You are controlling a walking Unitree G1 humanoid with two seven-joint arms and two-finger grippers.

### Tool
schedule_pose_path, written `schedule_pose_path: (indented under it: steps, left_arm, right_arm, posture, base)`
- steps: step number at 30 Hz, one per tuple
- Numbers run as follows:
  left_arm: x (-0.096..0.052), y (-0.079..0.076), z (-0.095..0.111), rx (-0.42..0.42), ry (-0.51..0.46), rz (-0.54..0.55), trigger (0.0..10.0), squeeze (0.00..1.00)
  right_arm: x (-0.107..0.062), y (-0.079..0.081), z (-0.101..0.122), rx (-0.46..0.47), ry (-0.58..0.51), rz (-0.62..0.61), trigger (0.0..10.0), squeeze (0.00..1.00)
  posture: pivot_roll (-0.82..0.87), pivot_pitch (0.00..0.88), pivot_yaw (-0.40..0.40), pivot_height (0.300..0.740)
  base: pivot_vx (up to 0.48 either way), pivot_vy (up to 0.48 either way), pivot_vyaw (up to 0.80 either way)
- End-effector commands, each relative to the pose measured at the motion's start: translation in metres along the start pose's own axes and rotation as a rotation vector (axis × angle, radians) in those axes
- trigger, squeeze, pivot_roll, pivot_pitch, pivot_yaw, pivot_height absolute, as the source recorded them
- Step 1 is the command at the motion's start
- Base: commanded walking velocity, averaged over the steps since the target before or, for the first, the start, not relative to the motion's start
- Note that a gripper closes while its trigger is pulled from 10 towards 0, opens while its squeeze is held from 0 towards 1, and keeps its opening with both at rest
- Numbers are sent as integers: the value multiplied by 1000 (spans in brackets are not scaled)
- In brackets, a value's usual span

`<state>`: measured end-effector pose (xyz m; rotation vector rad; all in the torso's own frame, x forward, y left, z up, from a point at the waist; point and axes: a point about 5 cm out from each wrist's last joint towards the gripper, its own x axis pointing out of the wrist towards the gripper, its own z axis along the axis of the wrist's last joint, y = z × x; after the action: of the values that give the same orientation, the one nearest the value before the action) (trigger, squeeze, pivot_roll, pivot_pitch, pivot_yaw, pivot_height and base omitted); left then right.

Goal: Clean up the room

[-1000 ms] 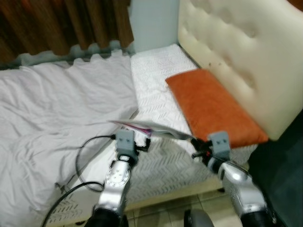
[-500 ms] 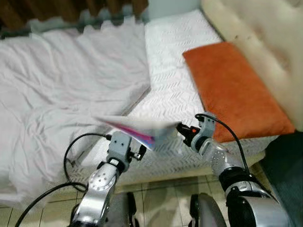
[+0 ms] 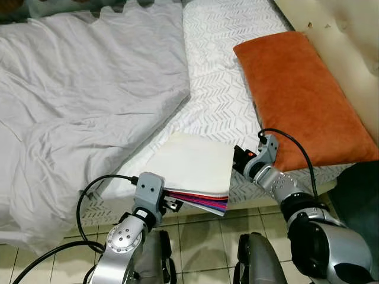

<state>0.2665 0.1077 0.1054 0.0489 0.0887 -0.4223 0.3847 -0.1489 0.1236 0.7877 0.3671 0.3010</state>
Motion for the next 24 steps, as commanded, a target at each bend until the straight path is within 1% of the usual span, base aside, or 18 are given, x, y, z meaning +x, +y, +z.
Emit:
schedule_pose_path:
  steps: [1, 3, 4, 6, 7, 8, 9, 11, 12, 13, 14, 15, 16, 17, 18, 19, 22, 24]
  left_arm:
    - [-5, -4, -3, -13, 21, -7, 10000, 0]
    - [-4, -8, -1, -18, 22, -18, 10000, 0]
    - [-4, -8, -1, -18, 22, -18, 10000, 0]
    - [-5, -9, -1, -23, 27, -21, 10000, 0]
    - [-5, -9, -1, -23, 27, -21, 10000, 0]
    - [-5, -8, 0, -26, 26, -19, 10000, 0]
    - [-4, -7, 0, -30, 20, -15, 10000, 0]
    - [-4, -7, 0, -32, 18, -13, 10000, 0]
    - [-3, -7, 0, -32, 18, -13, 10000, 0]
    - [-1, -8, -1, -33, 18, -14, 10000, 0]
    - [2, -9, 0, -35, 13, -16, 10000, 0]
    - [3, -9, 0, -35, 11, -17, 10000, 0]
    - [6, -10, 1, -37, 5, -18, 10000, 0]
    - [8, -10, 2, -39, 2, -18, 10000, 0]
    - [12, -11, 4, -34, -8, -21, 10000, 0]
    - [12, -11, 4, -34, -8, -21, 10000, 0]
    - [17, -11, 6, -32, -18, -20, 10000, 0]
    - [20, -10, 8, -32, -24, -17, 10000, 0]
  right_arm:
    - [0, 1, 4, -11, 25, -23, 10000, 0]
    - [-1, 9, 10, 49, 131, -14, 10000, 0]
    - [-1, 9, 10, 49, 131, -14, 10000, 0]
    - [-7, 9, 3, 89, 304, -41, 10000, 0]
    - [-7, 9, 3, 89, 304, -41, 10000, 0]
    - [-11, 4, 8, 129, 288, -63, 10000, 0]
    - [-17, -4, 25, 146, 234, -114, 10000, 0]
    - [-20, -3, 34, 148, 223, -121, 10000, 0]
    - [-21, -1, 44, 104, 198, -131, 10000, 0]
    - [-21, 1, 57, 18, 152, -147, 10000, 0]
    - [-24, 2, 86, -258, -1, -220, 10000, 0]
    - [-27, 4, 99, -407, -81, -252, 10000, 0]
    - [-32, 11, 119, -659, -201, -318, 10000, 0]
    - [-35, 19, 130, -824, -271, -349, 10000, 0]
    - [-46, 47, 156, -1189, -514, -404, 10000, 0]
    - [-46, 47, 156, -1189, -514, -404, 10000, 0]
    - [-50, 74, 161, -1441, -679, -383, 10000, 0]
    - [-49, 88, 155, -1579, -759, -340, 10000, 0]
  posture:
    - [99, 352, 81, 635]
    - [97, 343, 77, 635]
    - [97, 343, 77, 635]
    - [93, 337, 69, 635]
    - [93, 337, 69, 635]
    - [86, 327, 57, 635]
    - [77, 318, 52, 635]
    - [73, 313, 51, 635]
    - [68, 305, 50, 635]
    - [55, 291, 47, 635]
    - [49, 281, 44, 635]
    - [46, 276, 44, 635]
    - [38, 267, 44, 635]
    - [33, 262, 43, 635]
    - [26, 253, 42, 635]
    - [26, 253, 42, 635]
    - [20, 237, 39, 635]
    - [13, 231, 40, 635]
  base:
    - [0, 0, 0]
    - [0, 0, 0]
    - [0, 0, 0]
    - [0, 0, 0]
    - [0, 0, 0]
    - [0, 0, 0]
    - [0, 0, 0]
    - [0, 0, 0]
    - [0, 0, 0]
    - [0, 0, 0]
    - [0, 0, 0]
    - [0, 0, 0]
    - [0, 0, 0]
    - [0, 0, 0]
    - [0, 0, 0]
    - [0, 0, 0]
    - [0, 0, 0]
    - [0, 0, 0]
